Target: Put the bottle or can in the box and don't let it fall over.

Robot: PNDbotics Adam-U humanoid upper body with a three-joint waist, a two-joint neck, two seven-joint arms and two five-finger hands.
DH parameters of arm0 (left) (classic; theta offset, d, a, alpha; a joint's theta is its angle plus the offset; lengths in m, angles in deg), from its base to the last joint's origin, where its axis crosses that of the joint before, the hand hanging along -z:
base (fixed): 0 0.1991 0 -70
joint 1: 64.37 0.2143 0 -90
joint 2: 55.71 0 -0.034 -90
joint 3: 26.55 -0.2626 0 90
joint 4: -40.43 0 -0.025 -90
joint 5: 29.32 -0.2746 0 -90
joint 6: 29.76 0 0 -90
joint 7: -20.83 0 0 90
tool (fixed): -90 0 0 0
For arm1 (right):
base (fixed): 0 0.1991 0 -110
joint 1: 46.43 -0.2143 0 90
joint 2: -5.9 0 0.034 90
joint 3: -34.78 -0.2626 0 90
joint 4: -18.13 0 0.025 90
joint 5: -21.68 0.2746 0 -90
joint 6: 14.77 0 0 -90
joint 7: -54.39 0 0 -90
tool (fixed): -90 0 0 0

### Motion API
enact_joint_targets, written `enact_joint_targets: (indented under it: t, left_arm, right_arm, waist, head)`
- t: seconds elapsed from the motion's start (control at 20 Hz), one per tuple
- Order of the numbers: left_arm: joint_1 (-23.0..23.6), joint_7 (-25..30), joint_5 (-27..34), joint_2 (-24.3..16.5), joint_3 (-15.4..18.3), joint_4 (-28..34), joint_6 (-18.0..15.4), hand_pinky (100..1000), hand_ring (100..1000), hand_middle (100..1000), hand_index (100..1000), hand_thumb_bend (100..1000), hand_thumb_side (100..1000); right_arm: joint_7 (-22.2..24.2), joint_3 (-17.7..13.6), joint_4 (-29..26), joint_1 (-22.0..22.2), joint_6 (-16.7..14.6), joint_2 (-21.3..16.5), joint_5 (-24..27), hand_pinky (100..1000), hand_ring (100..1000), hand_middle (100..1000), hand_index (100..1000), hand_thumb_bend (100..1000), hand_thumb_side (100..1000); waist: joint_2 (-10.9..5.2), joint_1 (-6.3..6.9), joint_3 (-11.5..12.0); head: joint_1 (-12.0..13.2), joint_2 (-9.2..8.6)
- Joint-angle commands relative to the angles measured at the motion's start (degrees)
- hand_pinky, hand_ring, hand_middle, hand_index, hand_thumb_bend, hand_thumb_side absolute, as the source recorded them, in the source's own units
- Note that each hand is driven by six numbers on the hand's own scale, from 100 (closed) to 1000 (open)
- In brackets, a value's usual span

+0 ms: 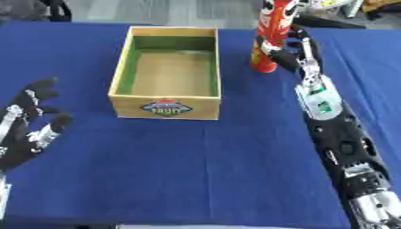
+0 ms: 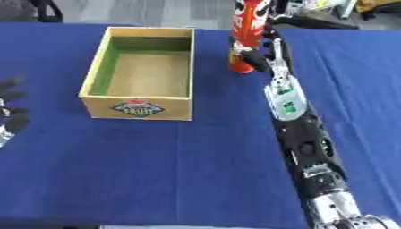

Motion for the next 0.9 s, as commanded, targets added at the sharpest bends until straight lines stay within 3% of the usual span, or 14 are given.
enact_joint_targets:
  t: [0.05, 0.9]
  left_arm:
    - [-0.80, 0.25, 0.14, -0.42, -0.06, 0.95, -0.01, 766, 899, 924, 930, 695, 698]
    - [-0.83, 0.30, 0.18, -0.35, -0.08, 0.97, -0.02, 766, 897, 922, 930, 699, 698]
  right_arm:
    - [-0.87, -0.55, -0.09, -1.43, 0.21, -0.22, -0.55, 768, 872, 868, 945, 543, 452]
    - [-4.15, -2.15, 2.18, -1.84, 1.25, -0.18, -1.07, 780, 883, 881, 946, 553, 449]
  waist:
    - [-0.58, 0.31, 0.23]
    - [-0.41, 0.20, 0.89]
  head:
    - [-0.12, -0.77]
    - [-0.16, -0.73]
